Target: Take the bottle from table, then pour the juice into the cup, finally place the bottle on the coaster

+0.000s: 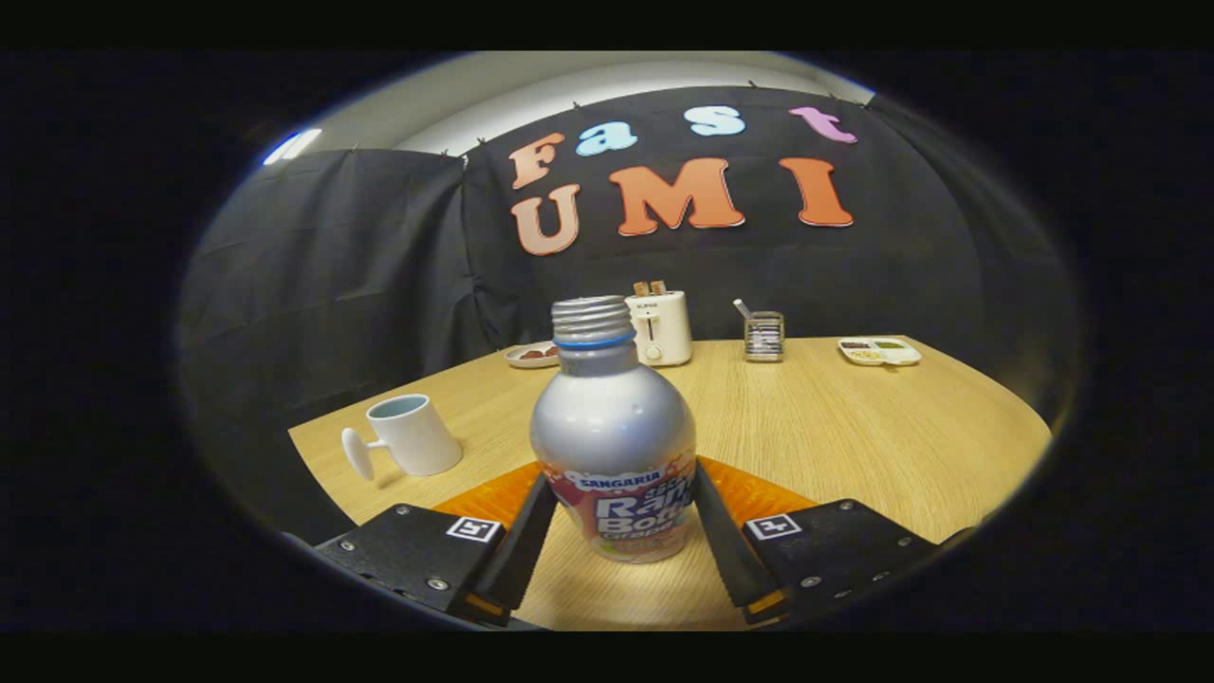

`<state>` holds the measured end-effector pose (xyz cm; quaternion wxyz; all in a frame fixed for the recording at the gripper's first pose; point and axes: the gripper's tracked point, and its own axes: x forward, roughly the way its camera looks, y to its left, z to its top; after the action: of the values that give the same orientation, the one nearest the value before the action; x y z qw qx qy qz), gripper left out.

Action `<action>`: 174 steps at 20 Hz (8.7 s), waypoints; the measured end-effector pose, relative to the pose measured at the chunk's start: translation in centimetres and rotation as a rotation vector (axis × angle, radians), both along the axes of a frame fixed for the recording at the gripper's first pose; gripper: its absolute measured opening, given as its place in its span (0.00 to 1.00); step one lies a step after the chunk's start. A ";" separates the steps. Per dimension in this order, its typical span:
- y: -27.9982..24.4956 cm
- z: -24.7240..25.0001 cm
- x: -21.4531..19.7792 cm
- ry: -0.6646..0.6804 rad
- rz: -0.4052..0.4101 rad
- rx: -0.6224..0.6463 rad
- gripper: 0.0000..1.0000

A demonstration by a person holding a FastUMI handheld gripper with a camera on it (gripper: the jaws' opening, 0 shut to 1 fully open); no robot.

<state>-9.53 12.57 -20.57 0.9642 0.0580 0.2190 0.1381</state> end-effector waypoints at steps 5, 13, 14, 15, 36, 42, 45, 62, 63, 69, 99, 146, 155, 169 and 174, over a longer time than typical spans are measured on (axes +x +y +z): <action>-0.4 2.3 1.7 -0.057 -0.022 -0.057 0.78; -0.2 3.5 4.2 -0.140 -0.028 -0.332 0.77; -0.1 3.3 4.4 -0.141 -0.026 -0.374 0.76; 0.3 3.5 4.5 -0.151 -0.019 -0.408 0.76; 7.1 5.2 7.0 -0.456 0.185 -1.080 0.74; 8.7 5.9 7.9 -0.564 0.236 -1.238 0.74; 9.7 5.8 8.3 -0.610 0.264 -1.300 0.74; 13.2 5.9 9.3 -0.784 0.393 -1.530 0.74; 13.4 5.9 9.3 -0.790 0.402 -1.539 0.74; 14.0 6.5 9.9 -0.829 0.435 -1.598 0.74; 14.3 7.2 10.0 -0.927 0.494 -1.681 0.74; 14.8 8.0 9.9 -1.076 0.559 -1.783 0.74; 15.0 8.1 9.9 -1.117 0.576 -1.805 0.73; 15.5 8.1 9.7 -1.148 0.608 -1.826 0.74; 15.8 8.1 9.6 -1.145 0.626 -1.825 0.74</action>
<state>0.08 28.35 -12.46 0.5267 -0.8000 -0.2326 0.1686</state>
